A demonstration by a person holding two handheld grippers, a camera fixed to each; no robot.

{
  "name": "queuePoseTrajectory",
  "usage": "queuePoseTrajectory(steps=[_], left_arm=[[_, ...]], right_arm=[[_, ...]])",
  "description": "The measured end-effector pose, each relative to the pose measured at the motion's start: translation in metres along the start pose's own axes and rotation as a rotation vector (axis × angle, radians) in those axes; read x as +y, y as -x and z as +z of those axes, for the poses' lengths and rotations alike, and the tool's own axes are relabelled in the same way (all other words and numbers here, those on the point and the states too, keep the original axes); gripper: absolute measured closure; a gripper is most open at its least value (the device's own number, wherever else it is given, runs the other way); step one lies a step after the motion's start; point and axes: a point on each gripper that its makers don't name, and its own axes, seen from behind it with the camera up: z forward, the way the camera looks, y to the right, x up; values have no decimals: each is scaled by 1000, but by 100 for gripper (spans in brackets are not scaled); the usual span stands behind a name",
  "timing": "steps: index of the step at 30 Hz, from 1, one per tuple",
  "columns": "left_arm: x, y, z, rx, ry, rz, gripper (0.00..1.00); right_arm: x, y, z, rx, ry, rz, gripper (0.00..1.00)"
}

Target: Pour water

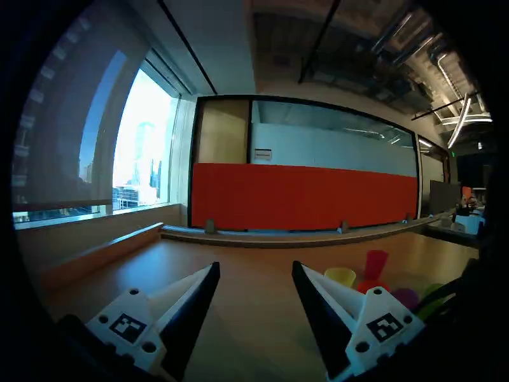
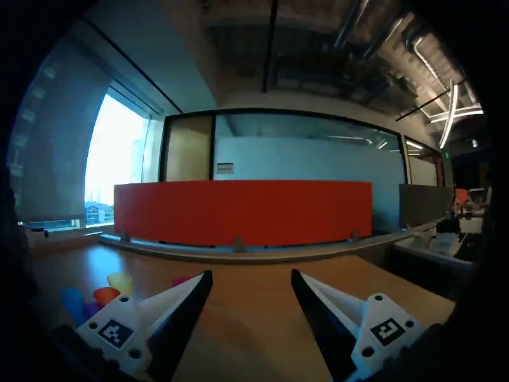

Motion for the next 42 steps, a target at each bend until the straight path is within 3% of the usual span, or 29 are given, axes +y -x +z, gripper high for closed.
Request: queuePoseTrajectory(steps=[6, 18, 35, 42], left_arm=[[3, 7, 2, -3, -7, 40, 17], [8, 13, 7, 3, 1, 20, 17], [2, 21, 16, 26, -33, 22, 17], [12, 18, 21, 39, -24, 19, 17]], right_arm=[[5, 6, -4, -24, 13, -12, 5], [7, 9, -3, -43, 24, 23, 5], [11, 4, -1, -56, 46, 25, 4], [12, 3, -2, -65, 51, 25, 5]])
